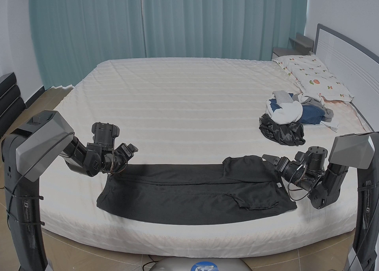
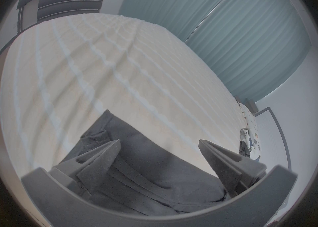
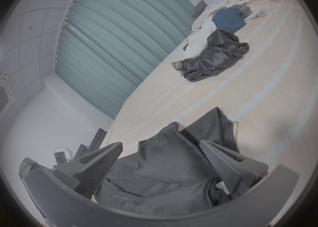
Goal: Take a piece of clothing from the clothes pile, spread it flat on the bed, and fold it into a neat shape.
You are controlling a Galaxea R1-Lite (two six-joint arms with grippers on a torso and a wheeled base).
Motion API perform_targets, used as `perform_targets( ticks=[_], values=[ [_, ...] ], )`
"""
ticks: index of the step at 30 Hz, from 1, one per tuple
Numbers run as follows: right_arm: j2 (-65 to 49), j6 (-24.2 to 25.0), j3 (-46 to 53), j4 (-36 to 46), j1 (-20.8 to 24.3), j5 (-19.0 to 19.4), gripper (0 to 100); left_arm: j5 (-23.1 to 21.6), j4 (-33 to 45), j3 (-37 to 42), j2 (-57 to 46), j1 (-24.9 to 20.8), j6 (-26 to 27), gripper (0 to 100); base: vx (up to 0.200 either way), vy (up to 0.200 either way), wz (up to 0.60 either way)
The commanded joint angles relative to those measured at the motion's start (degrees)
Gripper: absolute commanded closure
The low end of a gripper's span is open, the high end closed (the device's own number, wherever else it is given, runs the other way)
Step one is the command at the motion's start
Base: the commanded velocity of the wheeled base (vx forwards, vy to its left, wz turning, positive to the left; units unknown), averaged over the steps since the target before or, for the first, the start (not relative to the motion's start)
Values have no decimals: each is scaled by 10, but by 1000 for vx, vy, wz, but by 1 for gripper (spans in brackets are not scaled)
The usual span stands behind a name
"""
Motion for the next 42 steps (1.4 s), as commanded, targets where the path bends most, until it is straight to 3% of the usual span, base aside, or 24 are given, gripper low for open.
perform_targets(
  ticks=[1,11,28,42],
  values=[
    [11,-2,2,3,11,0,0,0,-2,-21,56,-5,-2,0,0,0,0],
    [51,-30,-32,4,22,1,0,-5,6,-12,60,-13,0,0,0,0,0],
    [34,-65,15,17,4,2,0,0,111,-16,52,-17,40,0,0,0,0],
    [31,-64,8,9,2,2,0,2,102,-22,1,7,39,0,0,0,0]
  ],
)
